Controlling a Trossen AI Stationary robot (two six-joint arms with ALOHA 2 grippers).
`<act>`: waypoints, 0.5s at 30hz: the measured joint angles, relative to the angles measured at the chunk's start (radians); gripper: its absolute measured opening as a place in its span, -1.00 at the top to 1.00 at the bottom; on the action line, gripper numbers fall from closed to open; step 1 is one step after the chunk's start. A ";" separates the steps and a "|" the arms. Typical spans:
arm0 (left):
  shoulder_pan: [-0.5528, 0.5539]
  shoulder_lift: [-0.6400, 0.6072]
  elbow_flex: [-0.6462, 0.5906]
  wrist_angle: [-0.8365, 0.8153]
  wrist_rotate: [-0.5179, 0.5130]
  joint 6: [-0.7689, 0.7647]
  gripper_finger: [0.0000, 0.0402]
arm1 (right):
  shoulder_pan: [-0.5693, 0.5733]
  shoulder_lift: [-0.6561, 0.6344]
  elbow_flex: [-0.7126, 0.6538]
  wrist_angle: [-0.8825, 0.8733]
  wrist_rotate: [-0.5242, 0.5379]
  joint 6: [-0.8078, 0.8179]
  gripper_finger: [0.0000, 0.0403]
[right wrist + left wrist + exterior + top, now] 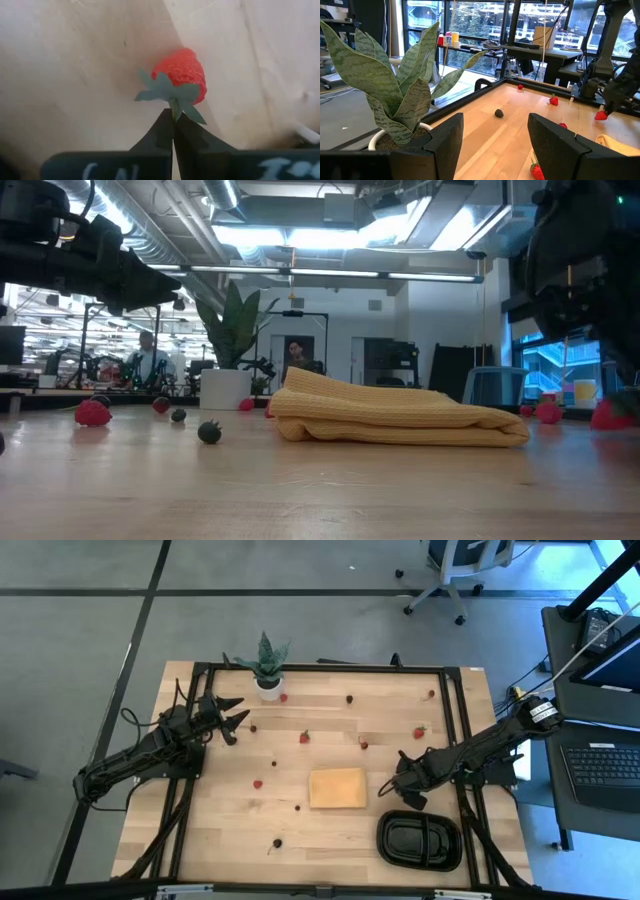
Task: Pick and placing Produce into tupperware
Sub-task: Put the bottom red strawberry into the black container
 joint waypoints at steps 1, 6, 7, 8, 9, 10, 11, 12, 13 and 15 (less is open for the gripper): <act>0.000 0.000 0.000 0.000 0.000 0.000 -0.07 | 0.000 0.000 0.017 -0.022 0.000 -0.001 0.98; 0.000 0.000 0.000 0.000 -0.015 0.000 -0.07 | 0.005 0.000 0.114 -0.068 0.001 -0.003 0.98; 0.000 0.000 0.000 0.001 -0.020 0.000 -0.07 | 0.011 0.000 0.133 -0.068 0.002 -0.007 0.99; 0.000 0.000 0.000 0.001 -0.023 0.000 -0.07 | 0.019 0.000 0.152 -0.069 0.003 -0.009 0.99; 0.000 0.000 0.000 0.002 -0.024 0.000 -0.07 | 0.029 0.000 0.172 -0.069 0.005 -0.008 0.99; 0.000 0.000 0.000 0.002 -0.024 0.000 -0.07 | 0.041 0.000 0.192 -0.069 0.007 -0.003 0.99; 0.000 0.000 0.000 0.001 -0.024 0.000 -0.07 | 0.053 0.000 0.211 -0.069 0.007 0.004 0.99; 0.000 0.000 0.000 0.002 -0.024 0.000 -0.07 | 0.067 0.000 0.229 -0.069 0.007 0.010 0.99; 0.000 0.000 0.000 0.002 -0.024 0.000 -0.07 | 0.081 0.000 0.246 -0.066 0.007 0.018 0.99; 0.000 0.000 0.000 0.002 -0.024 0.000 -0.07 | 0.113 0.000 0.276 -0.045 0.006 0.041 0.99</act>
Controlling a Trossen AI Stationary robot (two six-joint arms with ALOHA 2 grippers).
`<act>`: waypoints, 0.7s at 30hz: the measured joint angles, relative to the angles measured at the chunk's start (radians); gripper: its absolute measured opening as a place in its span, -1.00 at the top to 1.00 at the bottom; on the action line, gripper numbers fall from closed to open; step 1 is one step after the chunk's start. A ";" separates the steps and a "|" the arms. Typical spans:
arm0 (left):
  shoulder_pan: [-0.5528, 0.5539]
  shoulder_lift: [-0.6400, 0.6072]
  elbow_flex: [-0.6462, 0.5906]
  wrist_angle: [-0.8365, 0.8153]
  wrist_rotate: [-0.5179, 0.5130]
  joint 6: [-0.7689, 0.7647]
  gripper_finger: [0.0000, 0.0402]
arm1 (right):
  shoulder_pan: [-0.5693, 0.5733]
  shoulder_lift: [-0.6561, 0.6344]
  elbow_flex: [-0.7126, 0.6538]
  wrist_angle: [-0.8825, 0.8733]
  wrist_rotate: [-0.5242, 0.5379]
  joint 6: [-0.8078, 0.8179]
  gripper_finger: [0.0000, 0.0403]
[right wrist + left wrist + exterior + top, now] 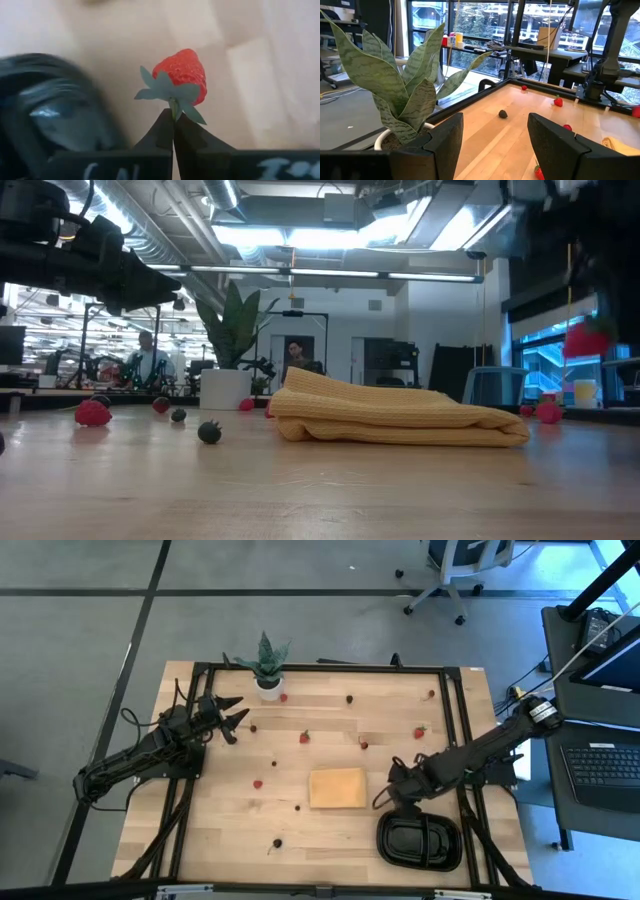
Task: Pick and placing Produce into tupperware
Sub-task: Put the bottom red strawberry into the black container
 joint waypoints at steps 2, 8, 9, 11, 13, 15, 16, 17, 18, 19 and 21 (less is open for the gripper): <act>0.000 0.000 0.000 0.000 0.000 0.000 -0.07 | 0.036 0.000 0.018 0.044 0.000 0.021 0.99; 0.000 0.000 0.000 0.000 0.000 0.000 -0.07 | 0.153 0.002 0.015 0.218 -0.008 0.100 0.99; 0.000 0.000 0.000 0.000 0.001 0.000 -0.07 | 0.173 0.005 0.015 0.231 -0.008 0.121 0.99; 0.000 0.000 0.000 0.000 0.001 0.000 -0.07 | 0.210 0.016 0.015 0.248 -0.011 0.159 0.99; 0.000 0.000 0.000 0.000 0.001 0.000 -0.07 | 0.240 0.033 0.015 0.252 -0.011 0.201 0.99; 0.000 0.000 0.000 0.000 0.001 0.000 -0.07 | 0.265 0.060 0.015 0.254 -0.011 0.221 0.99; 0.000 0.000 0.000 0.000 0.001 0.000 -0.07 | 0.276 0.074 0.015 0.255 -0.011 0.223 0.99; 0.000 0.000 0.000 0.000 0.001 0.000 -0.07 | 0.287 0.091 0.015 0.254 -0.011 0.216 0.99; 0.000 0.000 0.000 0.000 0.001 0.000 -0.07 | 0.298 0.108 0.015 0.256 -0.010 0.202 0.99; 0.000 0.000 0.000 0.000 0.001 0.000 -0.07 | 0.309 0.127 0.015 0.257 -0.010 0.194 0.99; 0.000 0.000 0.000 0.000 0.002 0.000 -0.07 | 0.325 0.160 0.014 0.257 -0.011 0.187 0.99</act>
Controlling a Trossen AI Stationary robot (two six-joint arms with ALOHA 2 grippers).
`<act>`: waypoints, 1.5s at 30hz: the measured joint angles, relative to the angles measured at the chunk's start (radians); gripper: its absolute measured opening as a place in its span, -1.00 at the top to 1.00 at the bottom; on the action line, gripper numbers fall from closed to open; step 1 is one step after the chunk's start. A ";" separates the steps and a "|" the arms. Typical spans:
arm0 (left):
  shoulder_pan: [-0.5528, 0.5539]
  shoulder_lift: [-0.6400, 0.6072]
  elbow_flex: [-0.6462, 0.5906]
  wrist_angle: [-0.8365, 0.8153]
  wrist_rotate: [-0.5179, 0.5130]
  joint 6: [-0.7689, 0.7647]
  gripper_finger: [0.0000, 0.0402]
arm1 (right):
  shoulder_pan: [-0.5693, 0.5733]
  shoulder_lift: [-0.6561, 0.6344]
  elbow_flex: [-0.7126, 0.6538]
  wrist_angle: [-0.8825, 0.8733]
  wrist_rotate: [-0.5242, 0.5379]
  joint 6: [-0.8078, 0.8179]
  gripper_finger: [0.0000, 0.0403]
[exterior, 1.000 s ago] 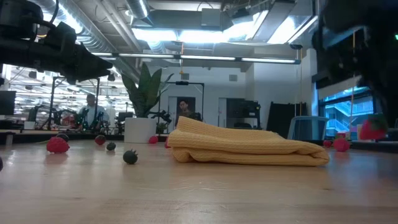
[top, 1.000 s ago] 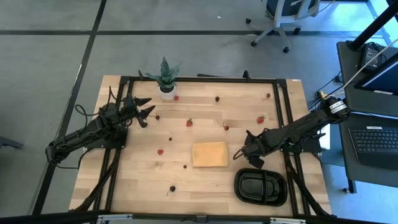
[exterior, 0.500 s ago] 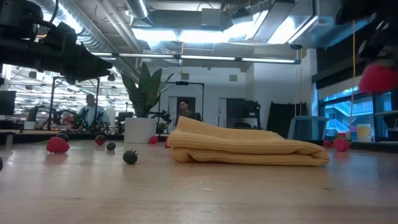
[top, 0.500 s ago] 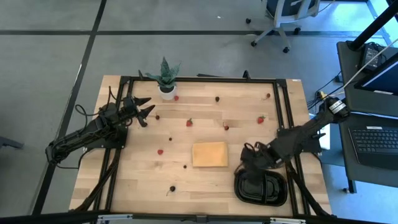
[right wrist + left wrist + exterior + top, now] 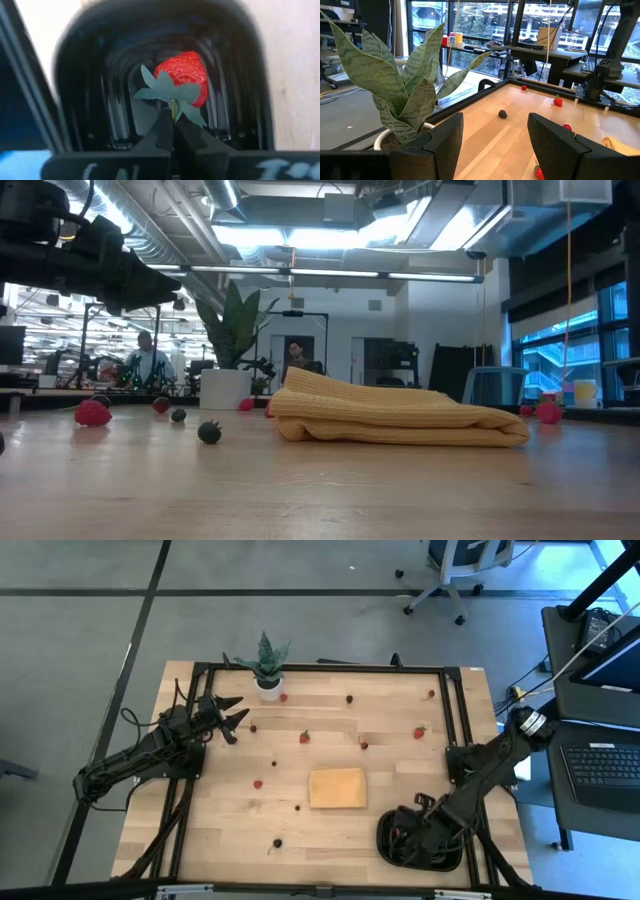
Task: Pick and placing Produce into tupperware
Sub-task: Put the bottom red strawberry into the black container
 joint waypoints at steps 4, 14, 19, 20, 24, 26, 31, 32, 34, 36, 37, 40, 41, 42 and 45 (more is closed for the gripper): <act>0.000 0.000 0.000 0.000 0.000 0.000 -0.07 | 0.016 0.055 0.000 0.000 0.000 0.012 0.99; 0.000 0.000 0.000 0.000 0.000 0.000 -0.07 | 0.019 0.117 0.000 0.020 0.000 0.012 0.99; 0.000 0.000 0.000 0.000 0.001 0.000 -0.07 | 0.018 0.117 0.000 0.036 0.000 0.012 0.91; 0.000 0.000 0.000 0.000 0.000 0.000 -0.07 | 0.018 0.117 0.000 0.038 0.000 0.012 0.89; 0.000 0.000 0.000 0.000 0.000 0.000 -0.07 | 0.018 0.117 0.000 0.037 0.000 0.013 0.80; 0.000 0.000 0.000 0.000 0.000 0.000 -0.07 | 0.018 0.117 0.000 0.037 0.000 0.013 0.78; 0.000 0.000 0.000 0.000 0.000 0.000 -0.07 | 0.018 0.117 0.000 0.036 0.000 0.012 0.77; 0.000 0.000 0.000 0.000 0.000 0.000 -0.07 | 0.018 0.117 0.000 0.036 0.000 0.012 0.77; 0.000 0.000 0.000 0.000 0.000 0.000 -0.07 | 0.018 0.117 0.000 0.034 0.000 0.013 0.77; 0.000 0.000 0.000 0.000 0.000 0.000 -0.07 | 0.017 0.117 0.000 0.034 0.000 0.014 0.77; 0.000 0.000 0.000 0.000 0.000 0.000 -0.07 | 0.017 0.117 0.000 0.034 0.000 0.014 0.77; 0.000 0.000 0.000 0.000 0.000 0.000 -0.07 | 0.017 0.117 0.000 0.032 0.000 0.014 0.75; 0.000 0.000 0.000 0.000 0.000 0.000 -0.07 | 0.017 0.117 0.000 0.032 0.000 0.014 0.72; 0.000 0.000 0.000 0.000 0.000 0.000 -0.07 | 0.017 0.117 0.000 0.032 0.000 0.013 0.69; 0.000 0.000 0.000 0.000 0.000 0.000 -0.07 | 0.017 0.117 0.000 0.032 0.000 0.015 0.52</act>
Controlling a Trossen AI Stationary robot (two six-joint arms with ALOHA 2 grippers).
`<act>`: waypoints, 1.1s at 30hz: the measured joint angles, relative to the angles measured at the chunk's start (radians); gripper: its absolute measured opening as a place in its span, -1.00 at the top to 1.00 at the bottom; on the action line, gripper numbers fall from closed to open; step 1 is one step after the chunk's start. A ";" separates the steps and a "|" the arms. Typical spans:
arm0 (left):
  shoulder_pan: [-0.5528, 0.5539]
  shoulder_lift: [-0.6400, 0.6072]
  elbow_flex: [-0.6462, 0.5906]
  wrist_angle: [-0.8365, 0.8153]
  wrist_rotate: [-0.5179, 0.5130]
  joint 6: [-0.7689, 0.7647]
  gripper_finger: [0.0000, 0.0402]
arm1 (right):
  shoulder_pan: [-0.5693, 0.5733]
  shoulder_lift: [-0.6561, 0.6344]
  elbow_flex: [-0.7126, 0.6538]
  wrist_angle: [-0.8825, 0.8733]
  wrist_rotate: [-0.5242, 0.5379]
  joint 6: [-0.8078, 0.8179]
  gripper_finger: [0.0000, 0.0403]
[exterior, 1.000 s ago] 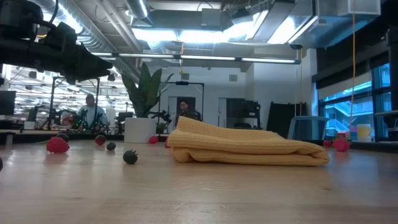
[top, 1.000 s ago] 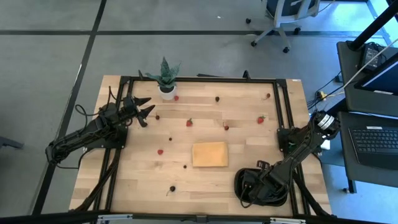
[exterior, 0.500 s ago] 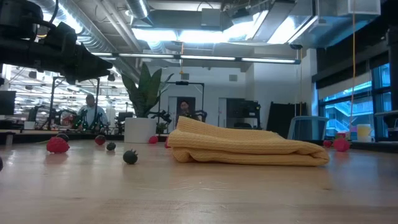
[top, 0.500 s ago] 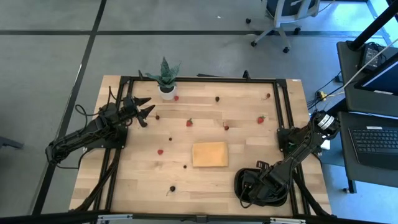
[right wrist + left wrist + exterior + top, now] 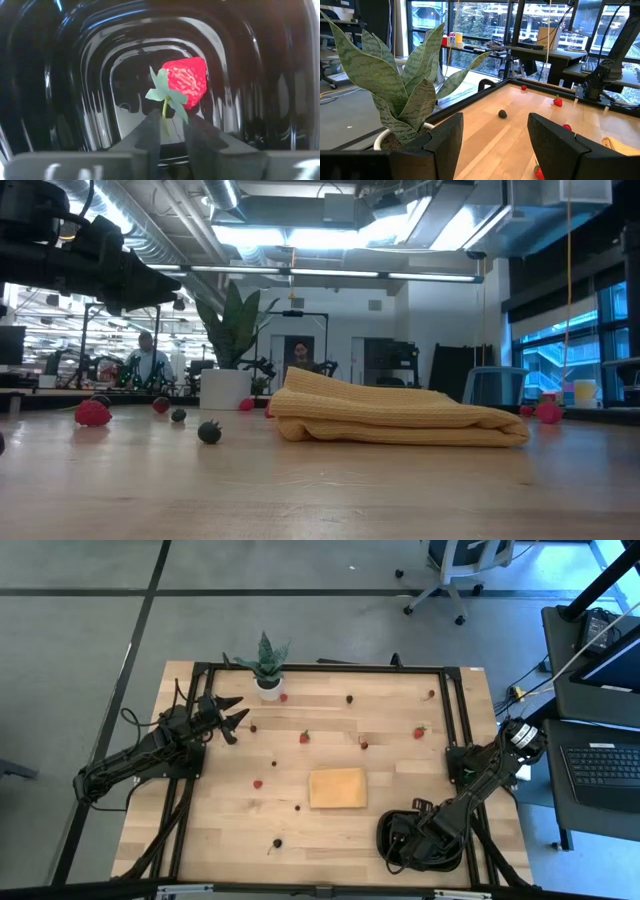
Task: Pick and placing Produce into tupperware
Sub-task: Put the bottom red strawberry into the black container, then put the right red strawberry into the black container
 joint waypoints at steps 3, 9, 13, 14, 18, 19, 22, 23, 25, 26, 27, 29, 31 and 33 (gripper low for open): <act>0.000 0.000 0.000 0.000 0.000 0.000 -0.07 | 0.000 0.000 0.000 0.000 -0.023 0.000 0.34; 0.000 0.000 0.000 0.000 0.000 0.000 -0.07 | 0.000 -0.004 0.060 -0.079 -0.060 0.001 0.15; 0.000 0.000 0.000 0.000 0.000 0.000 -0.07 | 0.000 -0.030 0.138 -0.257 0.007 0.010 0.11; 0.000 0.000 0.000 0.000 0.000 0.000 -0.07 | 0.000 -0.037 0.159 -0.303 0.036 0.024 0.11; 0.000 0.000 0.000 0.000 0.000 0.000 -0.07 | -0.015 -0.064 0.229 -0.515 0.141 0.067 0.11; 0.000 0.000 0.000 0.000 0.000 0.000 -0.07 | -0.025 -0.074 0.239 -0.554 0.148 0.082 0.11; 0.000 0.000 0.000 0.000 0.000 0.000 -0.07 | -0.062 -0.112 0.240 -0.639 0.169 0.114 0.11; 0.000 0.000 0.000 0.000 0.000 0.000 -0.07 | -0.079 -0.126 0.233 -0.653 0.170 0.115 0.11; 0.000 0.000 0.000 0.000 0.000 0.000 -0.07 | -0.119 -0.151 0.214 -0.674 0.172 0.114 0.11; 0.000 0.000 0.000 0.000 0.000 0.000 -0.07 | -0.140 -0.162 0.206 -0.679 0.179 0.112 0.11; 0.000 0.000 0.000 0.000 0.000 0.000 -0.07 | -0.162 -0.174 0.195 -0.679 0.188 0.111 0.11; 0.000 0.000 0.000 0.000 0.000 0.000 -0.07 | -0.208 -0.193 0.172 -0.680 0.196 0.104 0.11; 0.000 0.000 0.000 0.000 0.000 0.000 -0.07 | -0.256 -0.207 0.146 -0.681 0.198 0.101 0.11; 0.000 0.000 0.000 0.000 0.000 0.000 -0.07 | -0.309 -0.217 0.124 -0.686 0.218 0.099 0.11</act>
